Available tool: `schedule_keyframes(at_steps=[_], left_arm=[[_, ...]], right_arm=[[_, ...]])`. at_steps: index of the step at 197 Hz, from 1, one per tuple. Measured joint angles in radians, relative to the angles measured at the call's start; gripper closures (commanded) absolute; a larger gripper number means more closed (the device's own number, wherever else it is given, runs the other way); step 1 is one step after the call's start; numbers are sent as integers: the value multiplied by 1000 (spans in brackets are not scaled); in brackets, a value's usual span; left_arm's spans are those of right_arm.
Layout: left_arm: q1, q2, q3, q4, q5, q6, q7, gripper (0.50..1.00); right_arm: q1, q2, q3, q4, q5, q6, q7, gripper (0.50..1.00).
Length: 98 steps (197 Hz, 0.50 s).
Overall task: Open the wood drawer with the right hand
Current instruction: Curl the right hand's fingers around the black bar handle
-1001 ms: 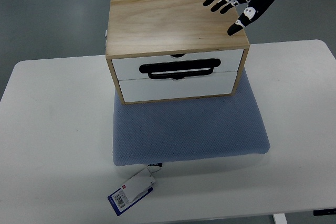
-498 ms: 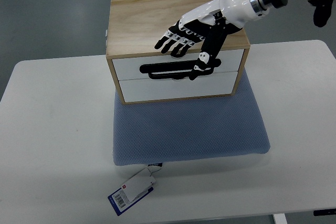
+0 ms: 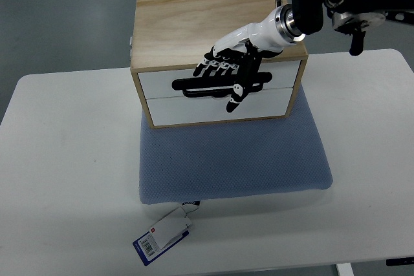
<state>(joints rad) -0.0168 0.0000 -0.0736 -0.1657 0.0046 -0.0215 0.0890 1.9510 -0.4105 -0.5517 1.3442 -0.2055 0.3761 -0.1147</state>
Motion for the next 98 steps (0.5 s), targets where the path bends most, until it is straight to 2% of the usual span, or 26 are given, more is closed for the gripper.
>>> schedule_keyframes(at_steps=[98], left_arm=[[0,0,0,0,0,0,0,500]], right_arm=[[-11,35,-49,1,-2,-61,-28,593]])
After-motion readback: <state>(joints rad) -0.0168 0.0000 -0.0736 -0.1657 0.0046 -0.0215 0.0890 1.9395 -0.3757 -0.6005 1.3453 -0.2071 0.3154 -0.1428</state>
